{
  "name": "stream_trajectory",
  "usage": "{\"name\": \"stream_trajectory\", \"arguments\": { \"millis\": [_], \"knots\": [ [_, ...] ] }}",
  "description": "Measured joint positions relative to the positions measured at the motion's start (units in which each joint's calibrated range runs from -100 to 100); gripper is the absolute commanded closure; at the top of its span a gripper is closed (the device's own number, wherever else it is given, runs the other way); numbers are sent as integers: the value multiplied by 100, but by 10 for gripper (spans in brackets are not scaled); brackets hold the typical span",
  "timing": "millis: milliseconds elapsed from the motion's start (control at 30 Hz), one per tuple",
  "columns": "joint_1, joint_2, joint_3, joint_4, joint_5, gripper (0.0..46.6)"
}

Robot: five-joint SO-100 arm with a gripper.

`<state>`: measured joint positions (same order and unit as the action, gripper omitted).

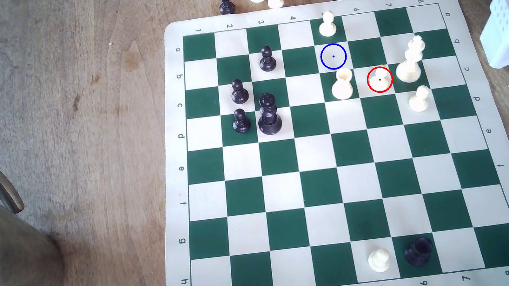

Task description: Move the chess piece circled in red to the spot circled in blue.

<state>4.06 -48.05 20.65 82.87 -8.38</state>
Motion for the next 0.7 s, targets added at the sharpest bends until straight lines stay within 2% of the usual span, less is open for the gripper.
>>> {"name": "stream_trajectory", "arguments": {
  "millis": [100, 167, 333, 467, 700],
  "knots": [
    [0, 302, 90, 120, 88, 309],
    [0, 436, 244, 151, 127, 327],
    [7, 620, 696, 88, 205, 290],
    [81, 746, 1184, -207, 220, 277],
    [229, 1131, 2070, -908, 317, 295]
  ]
}}
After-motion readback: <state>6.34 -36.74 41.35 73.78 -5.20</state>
